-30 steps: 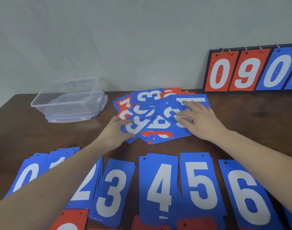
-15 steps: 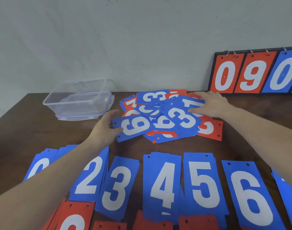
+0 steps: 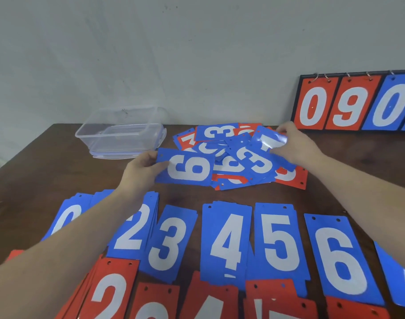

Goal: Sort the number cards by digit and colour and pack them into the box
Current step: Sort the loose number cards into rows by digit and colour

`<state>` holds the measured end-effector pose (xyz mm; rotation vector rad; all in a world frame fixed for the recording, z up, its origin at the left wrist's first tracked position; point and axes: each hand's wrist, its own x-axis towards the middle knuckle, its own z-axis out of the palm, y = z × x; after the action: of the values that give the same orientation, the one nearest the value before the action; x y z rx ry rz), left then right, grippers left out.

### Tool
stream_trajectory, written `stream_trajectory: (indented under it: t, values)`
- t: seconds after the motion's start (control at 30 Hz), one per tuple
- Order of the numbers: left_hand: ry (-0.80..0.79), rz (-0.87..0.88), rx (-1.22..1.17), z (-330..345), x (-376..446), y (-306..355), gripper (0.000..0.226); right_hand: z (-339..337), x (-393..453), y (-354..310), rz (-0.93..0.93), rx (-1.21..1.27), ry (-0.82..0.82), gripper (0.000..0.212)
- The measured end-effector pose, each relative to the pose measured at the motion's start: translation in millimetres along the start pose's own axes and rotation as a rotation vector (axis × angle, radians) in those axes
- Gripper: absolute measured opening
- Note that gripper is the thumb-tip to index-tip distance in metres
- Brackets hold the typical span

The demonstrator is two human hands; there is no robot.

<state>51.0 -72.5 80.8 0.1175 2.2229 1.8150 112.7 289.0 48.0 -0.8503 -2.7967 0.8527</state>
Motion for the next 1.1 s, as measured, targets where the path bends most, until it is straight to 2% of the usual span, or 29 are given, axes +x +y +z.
stream_trajectory:
  t: [0.1, 0.17, 0.23, 0.33, 0.53, 0.63, 0.77, 0.8, 0.87, 0.9, 0.93, 1.03, 1.1]
  values:
    - [-0.047, -0.019, -0.066, 2.2, -7.4, -0.2, 0.017, -1.3, -14.2, 2.1, -0.089, 0.157, 0.106, 0.032]
    - [-0.058, -0.035, -0.13, 2.1, -12.4, 0.6, 0.022, -7.1, -27.3, -2.9, -0.092, 0.294, 0.14, 0.019]
    - [-0.06, -0.041, -0.17, 0.0, -18.6, 1.1, 0.025, -13.6, -43.8, -12.3, -0.061, 0.492, 0.135, 0.015]
    - [-0.072, -0.016, -0.202, -7.5, -32.6, 1.2, 0.026, -18.5, -69.5, -24.2, 0.0, 0.726, 0.059, 0.013]
    - [-0.085, 0.028, -0.218, -31.7, -71.2, -4.0, 0.027, -3.8, -132.2, -40.8, 0.071, 0.937, -0.146, 0.006]
    - [-0.024, 0.026, -0.272, -49.5, -89.2, -13.4, 0.014, 11.5, -158.6, -46.3, 0.089, 0.94, -0.195, 0.019]
    - [0.051, -0.034, -0.397, -74.4, -115.4, -25.9, 0.01, 27.7, -189.8, -59.7, 0.086, 0.942, -0.266, 0.036]
    - [0.065, -0.048, -0.42, -81.7, -123.5, -28.2, 0.012, 31.4, -197.2, -63.4, 0.076, 0.965, -0.277, 0.04]
    - [0.06, -0.07, -0.466, -97.0, -143.0, -31.9, 0.039, 38.2, -214.9, -74.7, 0.06, 0.978, -0.28, 0.045]
    - [0.052, -0.073, -0.489, -105.6, -153.6, -35.0, 0.053, 42.6, -224.3, -80.6, 0.052, 0.967, -0.269, 0.044]
    - [0.048, -0.077, -0.517, -115.1, -163.4, -39.8, 0.055, 48.4, -232.3, -86.1, 0.042, 0.95, -0.259, 0.04]
    - [0.084, -0.089, -0.524, -143.5, -189.7, -57.9, 0.029, 69.7, -255.7, -104.6, 0.037, 0.854, -0.298, 0.019]
    - [0.138, -0.09, -0.532, -160.9, -206.6, -72.4, 0.024, 83.6, -270.5, -118.5, 0.043, 0.821, -0.336, 0.011]
